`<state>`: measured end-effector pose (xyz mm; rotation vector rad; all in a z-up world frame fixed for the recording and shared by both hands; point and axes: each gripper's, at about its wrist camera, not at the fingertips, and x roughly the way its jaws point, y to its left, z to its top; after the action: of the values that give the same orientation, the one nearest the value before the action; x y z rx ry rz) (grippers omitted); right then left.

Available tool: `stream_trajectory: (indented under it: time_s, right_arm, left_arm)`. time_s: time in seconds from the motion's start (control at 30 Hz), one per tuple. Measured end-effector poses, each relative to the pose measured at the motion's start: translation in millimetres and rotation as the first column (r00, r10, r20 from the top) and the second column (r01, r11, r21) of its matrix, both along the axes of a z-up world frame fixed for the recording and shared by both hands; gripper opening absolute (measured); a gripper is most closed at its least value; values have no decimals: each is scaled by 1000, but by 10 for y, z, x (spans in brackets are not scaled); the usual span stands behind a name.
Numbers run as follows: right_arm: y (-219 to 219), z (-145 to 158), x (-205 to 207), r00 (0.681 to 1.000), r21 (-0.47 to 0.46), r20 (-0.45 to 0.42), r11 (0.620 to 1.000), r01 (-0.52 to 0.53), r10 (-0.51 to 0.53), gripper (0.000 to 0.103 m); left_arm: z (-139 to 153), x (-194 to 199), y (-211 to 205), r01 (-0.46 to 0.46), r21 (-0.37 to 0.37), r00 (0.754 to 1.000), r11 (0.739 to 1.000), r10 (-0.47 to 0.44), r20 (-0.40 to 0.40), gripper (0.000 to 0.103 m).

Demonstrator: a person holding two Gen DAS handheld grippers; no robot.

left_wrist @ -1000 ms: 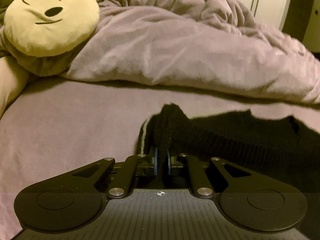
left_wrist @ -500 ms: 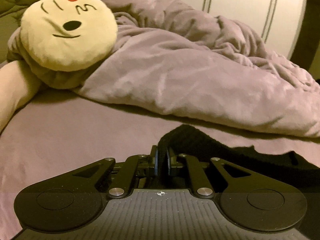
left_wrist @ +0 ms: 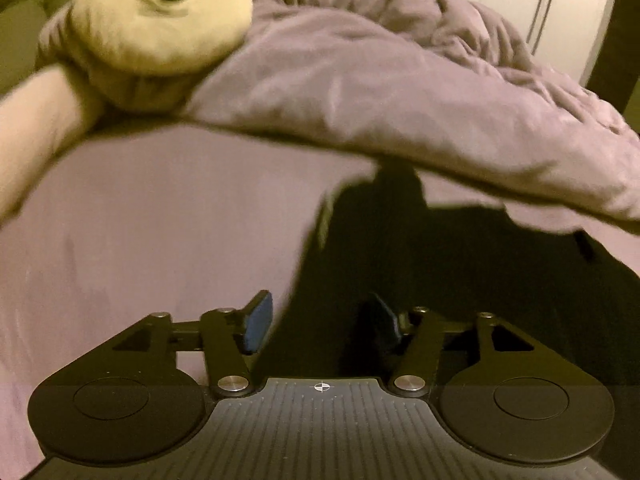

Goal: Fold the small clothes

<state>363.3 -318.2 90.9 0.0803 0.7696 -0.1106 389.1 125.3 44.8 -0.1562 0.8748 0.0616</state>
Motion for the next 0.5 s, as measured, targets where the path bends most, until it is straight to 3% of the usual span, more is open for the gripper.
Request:
stream_trajectory:
  time_s: [0.07, 0.17, 0.23, 0.33, 0.5]
  right_arm:
    - [85, -52, -249, 999, 63, -33, 998, -2, 4, 52]
    - [194, -186, -551, 995, 151, -96, 988, 22, -8, 52]
    - [239, -286, -696, 992, 207, -127, 977, 49, -22, 52]
    - [328, -395, -774, 987, 205, -160, 978, 48, -15, 50]
    - [366, -388, -786, 989, 245, -148, 969, 36, 1, 40]
  left_arm:
    - [-79, -188, -32, 7, -7, 1000, 1000, -8, -24, 66]
    - [-142, -379, -120, 16, 63, 1000, 998, -14, -25, 69]
    - [-137, -437, -132, 1, 68, 1000, 998, 1, -20, 72]
    - [-118, -462, -94, -62, 11, 997, 998, 62, -35, 74]
    - [-110, -434, -106, -76, 26, 995, 997, 78, -57, 76]
